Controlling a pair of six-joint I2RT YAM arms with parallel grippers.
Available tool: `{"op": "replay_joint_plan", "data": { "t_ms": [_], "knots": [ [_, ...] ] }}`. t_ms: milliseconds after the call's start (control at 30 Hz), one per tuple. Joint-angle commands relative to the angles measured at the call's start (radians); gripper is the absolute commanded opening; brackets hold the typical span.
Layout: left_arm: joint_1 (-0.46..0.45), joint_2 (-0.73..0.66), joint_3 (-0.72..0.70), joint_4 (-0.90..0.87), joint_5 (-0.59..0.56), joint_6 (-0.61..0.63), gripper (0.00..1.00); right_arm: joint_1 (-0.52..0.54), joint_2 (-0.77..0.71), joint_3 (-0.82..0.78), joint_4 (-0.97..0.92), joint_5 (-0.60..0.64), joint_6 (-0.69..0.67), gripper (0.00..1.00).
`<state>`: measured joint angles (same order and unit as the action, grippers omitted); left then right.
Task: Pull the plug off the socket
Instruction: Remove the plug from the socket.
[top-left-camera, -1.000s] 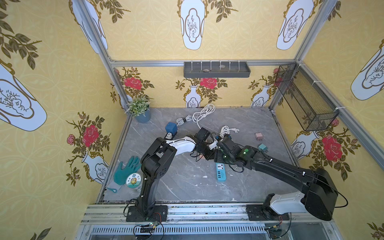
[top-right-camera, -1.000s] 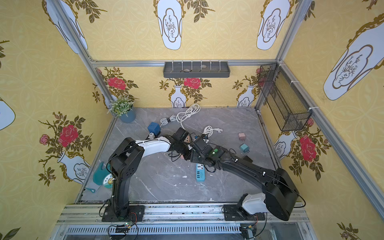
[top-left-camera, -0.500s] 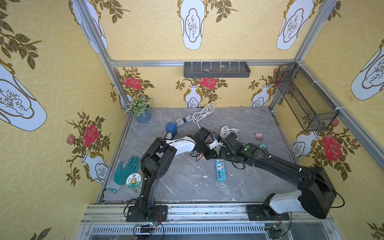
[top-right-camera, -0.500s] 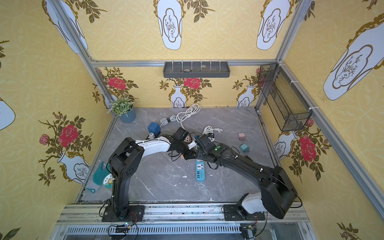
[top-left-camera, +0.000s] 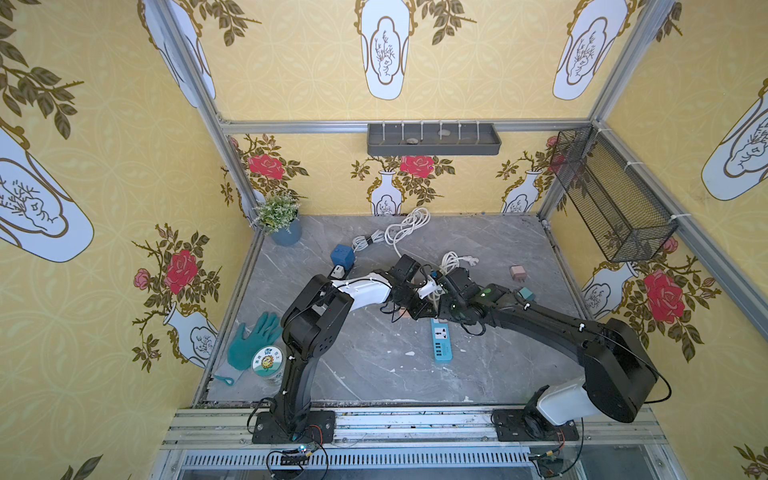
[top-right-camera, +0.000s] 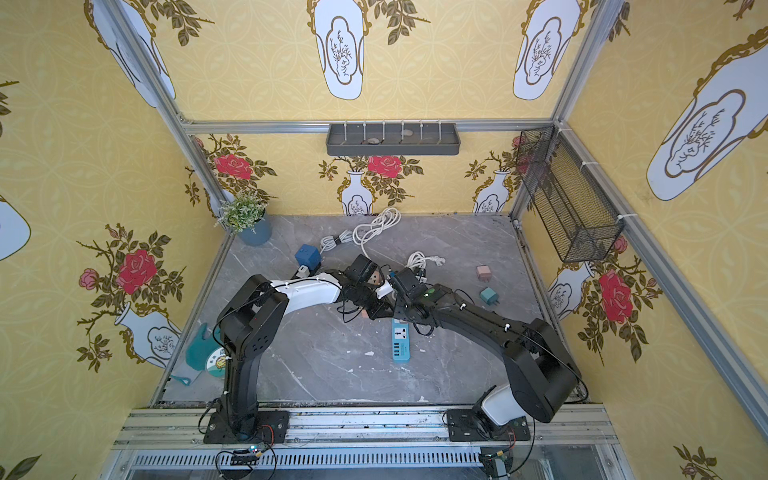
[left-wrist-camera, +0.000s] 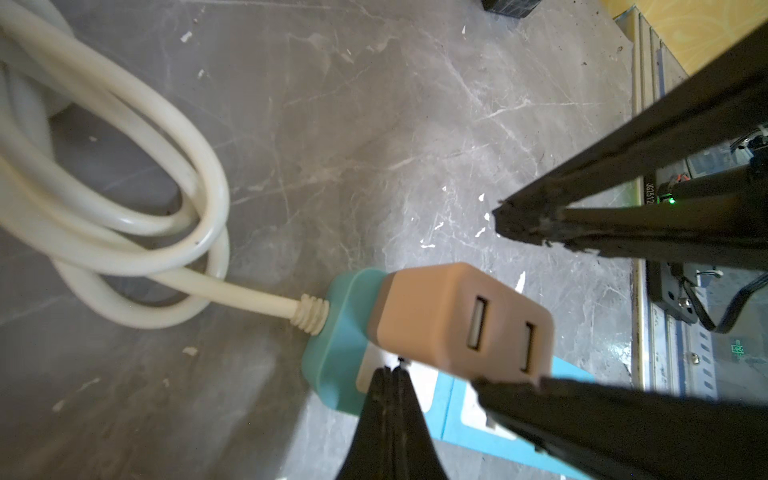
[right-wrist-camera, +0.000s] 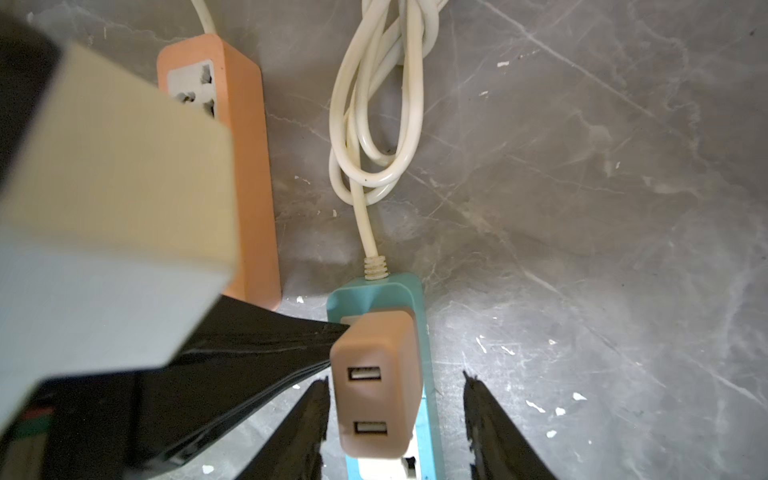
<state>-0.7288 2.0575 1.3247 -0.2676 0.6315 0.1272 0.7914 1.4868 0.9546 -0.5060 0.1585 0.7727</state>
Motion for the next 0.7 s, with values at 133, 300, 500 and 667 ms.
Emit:
{"op": "replay_joint_plan", "data": {
  "t_ms": [133, 300, 500, 667],
  "knots": [
    [0.0, 0.028, -0.016, -0.144, -0.127, 0.01, 0.0, -0.005, 0.033, 0.019, 0.019, 0.027, -0.016, 0.5],
    [0.0, 0.029, -0.016, -0.145, -0.127, 0.009, 0.0, -0.006, 0.055, 0.025, 0.034, 0.013, -0.021, 0.49],
    [0.0, 0.031, -0.016, -0.144, -0.128, 0.01, 0.0, -0.008, 0.066, 0.017, 0.041, 0.016, -0.021, 0.41],
    [0.0, 0.035, -0.016, -0.144, -0.13, 0.011, 0.0, -0.017, 0.058, 0.002, 0.037, 0.018, -0.012, 0.35]
  ]
}}
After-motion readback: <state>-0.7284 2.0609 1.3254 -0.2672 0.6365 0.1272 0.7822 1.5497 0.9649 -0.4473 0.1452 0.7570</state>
